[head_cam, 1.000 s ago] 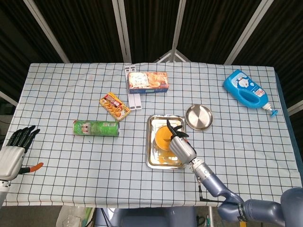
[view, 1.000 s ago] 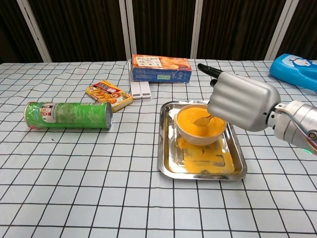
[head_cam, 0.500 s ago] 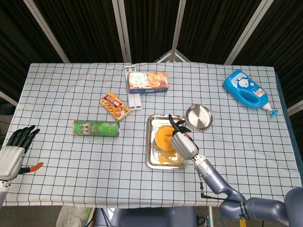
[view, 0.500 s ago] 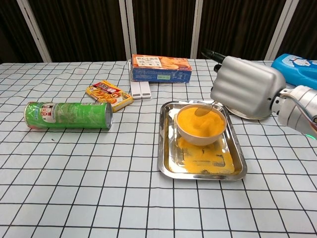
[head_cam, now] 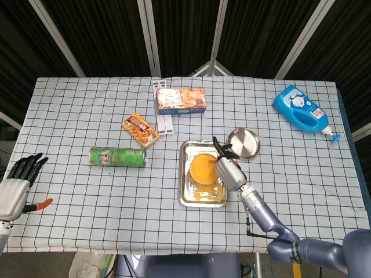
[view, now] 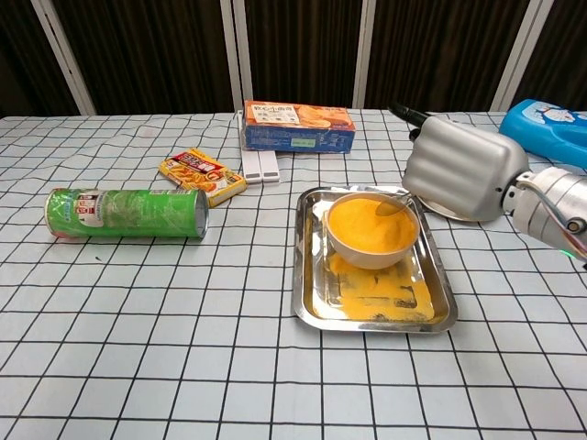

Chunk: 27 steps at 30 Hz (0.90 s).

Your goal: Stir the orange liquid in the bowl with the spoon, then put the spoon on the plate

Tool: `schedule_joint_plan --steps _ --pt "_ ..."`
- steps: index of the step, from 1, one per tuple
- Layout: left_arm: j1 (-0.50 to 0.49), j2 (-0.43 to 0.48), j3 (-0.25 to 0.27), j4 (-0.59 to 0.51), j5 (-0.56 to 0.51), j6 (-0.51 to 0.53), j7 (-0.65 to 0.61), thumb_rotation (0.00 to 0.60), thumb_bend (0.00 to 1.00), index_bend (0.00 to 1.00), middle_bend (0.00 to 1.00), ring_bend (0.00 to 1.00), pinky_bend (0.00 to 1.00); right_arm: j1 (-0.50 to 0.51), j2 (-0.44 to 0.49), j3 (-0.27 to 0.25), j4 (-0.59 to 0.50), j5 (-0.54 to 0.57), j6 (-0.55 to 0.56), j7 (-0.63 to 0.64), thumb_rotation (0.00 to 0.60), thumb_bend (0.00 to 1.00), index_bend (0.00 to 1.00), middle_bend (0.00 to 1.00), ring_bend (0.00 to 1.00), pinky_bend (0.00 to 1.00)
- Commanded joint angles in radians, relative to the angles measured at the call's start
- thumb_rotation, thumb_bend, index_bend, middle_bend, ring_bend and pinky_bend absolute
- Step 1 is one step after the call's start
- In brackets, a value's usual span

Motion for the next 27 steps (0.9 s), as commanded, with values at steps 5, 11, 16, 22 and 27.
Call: schedule_joint_plan --steps 5,11,16,22,27 --pt "-0.001 0.0 0.001 0.001 0.0 -0.002 -0.001 0.6 0.0 0.0 0.0 0.0 0.0 -0.01 -0.023 -0.011 0.021 0.007 0.0 0.021 0.6 0.71 0.83 0.71 0.39 0.0" --pt "-0.001 -0.001 0.0 -0.001 0.0 -0.002 0.002 0.6 0.0 0.0 0.0 0.0 0.0 -0.019 -0.031 -0.014 -0.018 0.015 0.005 0.035 0.6 0.71 0.83 0.71 0.39 0.0" --pt "0.0 -0.001 0.0 -0.001 0.0 -0.001 0.006 0.6 0.0 0.0 0.0 0.0 0.0 -0.019 -0.024 -0.021 -0.055 0.005 0.009 0.028 0.6 0.71 0.83 0.71 0.39 0.0" --pt "0.001 -0.001 0.0 -0.002 0.0 0.001 0.007 0.6 0.0 0.0 0.0 0.0 0.0 -0.022 -0.008 -0.031 -0.097 -0.002 0.011 0.015 0.6 0.71 0.83 0.71 0.39 0.0" --pt "0.001 -0.001 0.0 -0.002 -0.001 0.0 0.007 0.6 0.0 0.0 0.0 0.0 0.0 -0.021 0.002 -0.03 -0.116 -0.011 0.017 0.013 0.6 0.71 0.83 0.71 0.39 0.0"
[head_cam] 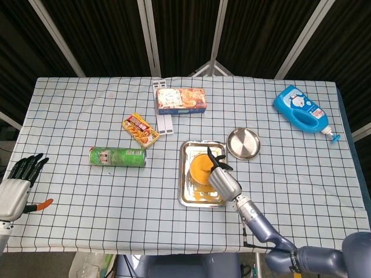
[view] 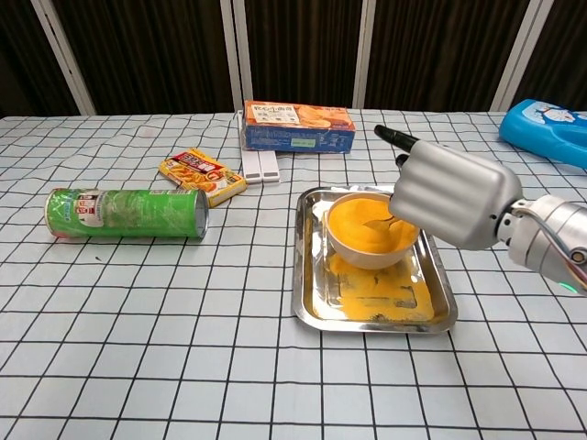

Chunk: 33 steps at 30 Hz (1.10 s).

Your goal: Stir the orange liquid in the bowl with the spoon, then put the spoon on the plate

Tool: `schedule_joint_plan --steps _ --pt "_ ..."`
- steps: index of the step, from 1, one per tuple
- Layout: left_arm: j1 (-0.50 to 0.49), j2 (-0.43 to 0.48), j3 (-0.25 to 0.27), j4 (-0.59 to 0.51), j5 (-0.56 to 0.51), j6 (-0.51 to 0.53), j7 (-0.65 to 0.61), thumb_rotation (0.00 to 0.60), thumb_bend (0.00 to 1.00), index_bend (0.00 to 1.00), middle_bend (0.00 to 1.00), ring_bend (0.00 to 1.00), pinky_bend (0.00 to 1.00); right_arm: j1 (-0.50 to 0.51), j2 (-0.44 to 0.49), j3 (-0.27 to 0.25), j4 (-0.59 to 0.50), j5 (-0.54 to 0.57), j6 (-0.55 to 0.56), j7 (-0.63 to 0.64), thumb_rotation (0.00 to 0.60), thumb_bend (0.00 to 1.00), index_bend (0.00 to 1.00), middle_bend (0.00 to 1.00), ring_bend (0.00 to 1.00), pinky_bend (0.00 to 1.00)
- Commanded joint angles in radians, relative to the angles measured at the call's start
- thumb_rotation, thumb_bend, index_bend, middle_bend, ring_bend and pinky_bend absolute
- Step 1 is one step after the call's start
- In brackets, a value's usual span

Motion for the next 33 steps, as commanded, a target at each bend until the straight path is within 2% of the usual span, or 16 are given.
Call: schedule_joint_plan --steps 1,13,33 --pt "0.0 0.0 0.0 0.0 -0.001 -0.001 0.0 0.6 0.0 0.0 0.0 0.0 0.0 0.003 0.009 0.002 -0.009 -0.014 0.007 0.0 0.6 0.71 0.83 0.71 0.39 0.0" --pt "-0.002 0.0 -0.001 -0.001 -0.004 -0.006 0.001 0.6 0.0 0.0 0.0 0.0 0.0 0.002 0.032 0.029 -0.011 -0.01 0.029 0.009 0.6 0.71 0.83 0.71 0.39 0.0" --pt "-0.001 0.0 -0.002 0.001 -0.003 -0.002 0.002 0.6 0.0 0.0 0.0 0.0 0.0 -0.014 0.046 0.011 -0.155 0.055 0.015 -0.043 0.6 0.71 0.83 0.71 0.39 0.0"
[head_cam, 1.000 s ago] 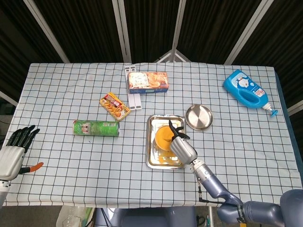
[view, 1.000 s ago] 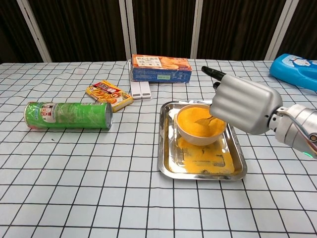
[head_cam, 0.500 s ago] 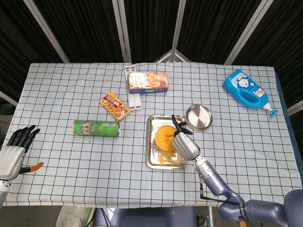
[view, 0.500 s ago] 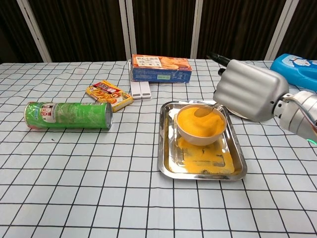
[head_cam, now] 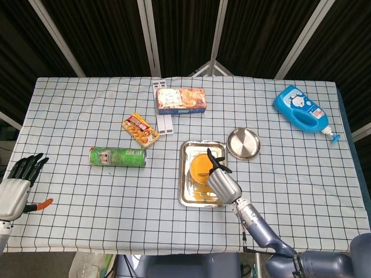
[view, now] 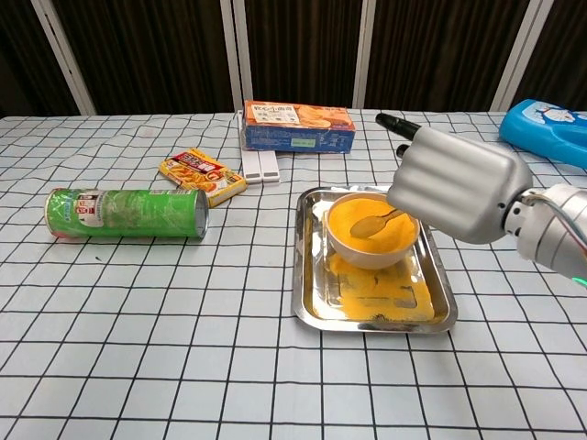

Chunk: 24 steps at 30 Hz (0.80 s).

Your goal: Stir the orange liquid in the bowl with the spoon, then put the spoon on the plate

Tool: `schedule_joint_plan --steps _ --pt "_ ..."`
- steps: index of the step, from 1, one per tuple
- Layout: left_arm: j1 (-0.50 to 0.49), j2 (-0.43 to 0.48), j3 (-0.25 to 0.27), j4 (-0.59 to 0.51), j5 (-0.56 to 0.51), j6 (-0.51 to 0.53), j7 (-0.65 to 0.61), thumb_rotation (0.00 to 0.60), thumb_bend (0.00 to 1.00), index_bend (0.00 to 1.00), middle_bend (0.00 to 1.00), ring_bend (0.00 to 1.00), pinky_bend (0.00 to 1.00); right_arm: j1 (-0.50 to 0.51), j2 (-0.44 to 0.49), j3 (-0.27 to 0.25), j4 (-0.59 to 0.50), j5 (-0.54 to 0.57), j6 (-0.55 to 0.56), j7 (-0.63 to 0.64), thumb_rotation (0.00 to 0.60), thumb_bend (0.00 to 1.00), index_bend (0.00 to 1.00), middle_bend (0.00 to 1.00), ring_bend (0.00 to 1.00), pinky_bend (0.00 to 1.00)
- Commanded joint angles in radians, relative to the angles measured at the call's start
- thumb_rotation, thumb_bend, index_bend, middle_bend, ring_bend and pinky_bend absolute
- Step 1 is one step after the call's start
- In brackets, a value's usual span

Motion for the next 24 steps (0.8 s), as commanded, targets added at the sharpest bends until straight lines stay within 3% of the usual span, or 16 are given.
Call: schedule_joint_plan --steps 1,10,24 --pt "0.0 0.0 0.0 0.0 0.0 0.0 0.0 0.6 0.0 0.0 0.0 0.0 0.0 -0.001 0.002 -0.003 -0.012 0.007 0.0 -0.009 0.6 0.71 0.83 0.71 0.39 0.0" --pt "0.0 0.0 -0.001 0.0 -0.001 0.0 0.001 0.6 0.0 0.0 0.0 0.0 0.0 -0.002 0.002 -0.021 -0.002 0.033 -0.01 -0.016 0.6 0.71 0.83 0.71 0.39 0.0" --pt "0.001 -0.001 -0.003 -0.001 -0.009 -0.002 0.008 0.6 0.0 0.0 0.0 0.0 0.0 0.003 -0.042 -0.005 0.131 0.039 0.008 0.031 0.6 0.71 0.83 0.71 0.39 0.0"
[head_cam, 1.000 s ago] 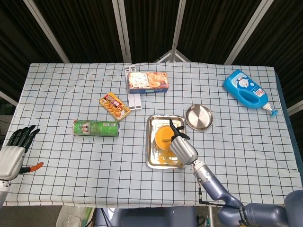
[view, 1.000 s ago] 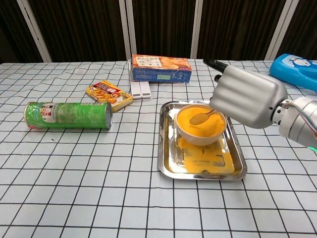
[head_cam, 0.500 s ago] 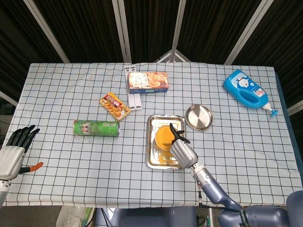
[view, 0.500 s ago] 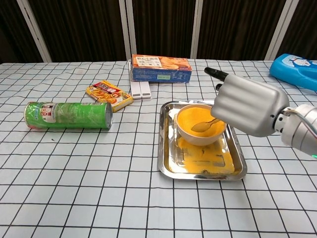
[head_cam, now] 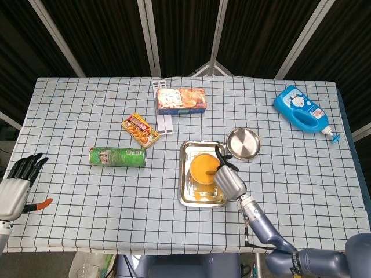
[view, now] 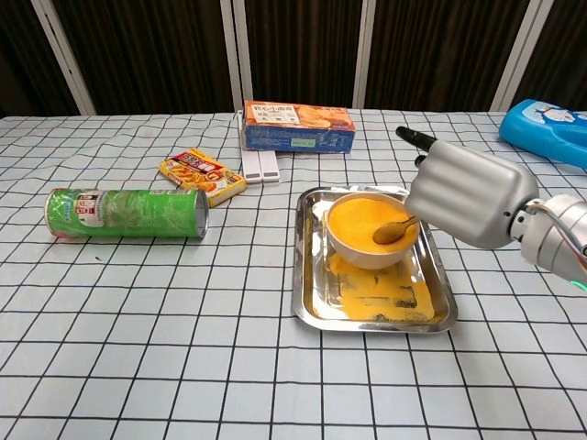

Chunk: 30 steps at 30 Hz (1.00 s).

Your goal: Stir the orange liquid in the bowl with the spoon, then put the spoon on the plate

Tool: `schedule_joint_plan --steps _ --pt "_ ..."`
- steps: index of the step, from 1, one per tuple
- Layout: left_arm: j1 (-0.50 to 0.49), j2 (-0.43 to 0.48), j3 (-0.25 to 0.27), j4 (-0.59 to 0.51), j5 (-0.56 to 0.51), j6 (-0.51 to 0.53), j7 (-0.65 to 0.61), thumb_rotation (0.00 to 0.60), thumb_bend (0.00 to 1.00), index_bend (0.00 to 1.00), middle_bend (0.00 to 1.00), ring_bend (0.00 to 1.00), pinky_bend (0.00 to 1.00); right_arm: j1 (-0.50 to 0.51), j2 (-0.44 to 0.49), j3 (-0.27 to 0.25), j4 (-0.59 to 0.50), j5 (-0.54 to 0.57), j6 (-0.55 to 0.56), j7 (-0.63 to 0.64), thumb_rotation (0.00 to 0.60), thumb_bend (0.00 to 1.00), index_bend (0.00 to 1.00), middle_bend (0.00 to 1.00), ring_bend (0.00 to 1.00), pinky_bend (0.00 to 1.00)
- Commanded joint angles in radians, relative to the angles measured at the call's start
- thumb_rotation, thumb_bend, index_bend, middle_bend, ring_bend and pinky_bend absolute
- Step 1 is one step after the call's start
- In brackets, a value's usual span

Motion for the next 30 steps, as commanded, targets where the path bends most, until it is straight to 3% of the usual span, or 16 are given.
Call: schedule_joint_plan --steps 1,8,16,23,30 --pt "0.001 -0.001 -0.002 0.0 -0.005 0.0 0.006 0.6 0.0 0.0 0.0 0.0 0.0 0.005 -0.007 0.002 0.025 -0.011 0.004 0.012 0.6 0.71 0.83 0.71 0.39 0.0" --pt "0.001 -0.001 -0.002 -0.002 -0.007 -0.003 0.009 0.6 0.0 0.0 0.0 0.0 0.0 0.004 -0.009 0.005 0.034 -0.01 0.01 0.028 0.6 0.71 0.83 0.71 0.39 0.0" --pt "0.0 -0.003 -0.002 -0.004 -0.006 -0.002 0.017 0.6 0.0 0.0 0.0 0.0 0.0 0.01 0.026 -0.003 -0.028 -0.041 0.017 0.022 0.6 0.71 0.83 0.71 0.39 0.0" --pt "0.002 -0.003 -0.002 -0.004 -0.007 -0.001 0.017 0.6 0.0 0.0 0.0 0.0 0.0 0.017 0.068 0.018 -0.101 -0.03 0.017 0.031 0.6 0.71 0.83 0.72 0.39 0.0" --pt "0.002 -0.004 0.0 -0.004 -0.001 0.002 0.021 0.6 0.0 0.0 0.0 0.0 0.0 0.011 0.079 0.034 -0.108 -0.013 0.035 0.05 0.6 0.71 0.84 0.72 0.39 0.0"
